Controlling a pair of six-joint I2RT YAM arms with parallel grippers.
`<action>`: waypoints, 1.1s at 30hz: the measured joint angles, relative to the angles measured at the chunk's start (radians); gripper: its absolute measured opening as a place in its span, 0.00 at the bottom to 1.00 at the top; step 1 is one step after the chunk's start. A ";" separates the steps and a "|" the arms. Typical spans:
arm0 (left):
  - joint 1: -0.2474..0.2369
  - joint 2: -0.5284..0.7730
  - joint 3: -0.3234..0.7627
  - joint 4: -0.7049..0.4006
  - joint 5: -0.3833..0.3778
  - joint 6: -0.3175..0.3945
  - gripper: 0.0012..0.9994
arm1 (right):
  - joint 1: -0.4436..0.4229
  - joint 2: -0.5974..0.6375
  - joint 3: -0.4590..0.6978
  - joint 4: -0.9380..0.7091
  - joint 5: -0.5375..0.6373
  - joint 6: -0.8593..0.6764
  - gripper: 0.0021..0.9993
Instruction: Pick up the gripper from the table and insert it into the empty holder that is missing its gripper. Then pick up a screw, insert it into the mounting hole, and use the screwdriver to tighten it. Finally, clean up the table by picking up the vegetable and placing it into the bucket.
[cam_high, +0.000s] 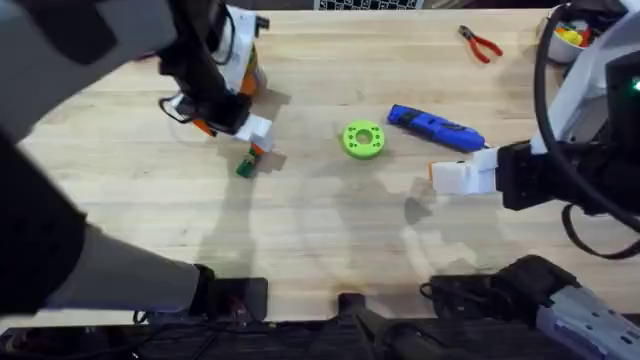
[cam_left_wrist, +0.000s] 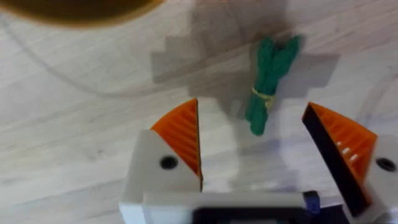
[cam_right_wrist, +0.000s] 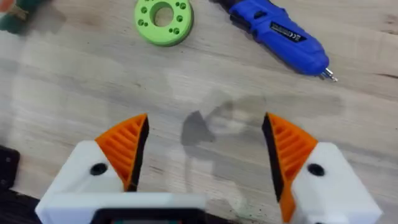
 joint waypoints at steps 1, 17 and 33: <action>-0.003 0.017 -0.011 0.015 0.000 0.000 0.99 | 0.000 0.000 0.000 0.000 0.000 0.000 0.99; -0.045 0.062 -0.137 0.160 -0.003 -0.008 0.58 | 0.000 0.000 0.000 0.000 0.000 0.000 0.99; -0.052 0.049 -0.074 0.108 0.016 -0.008 0.02 | 0.000 0.000 0.000 0.000 0.000 0.000 0.99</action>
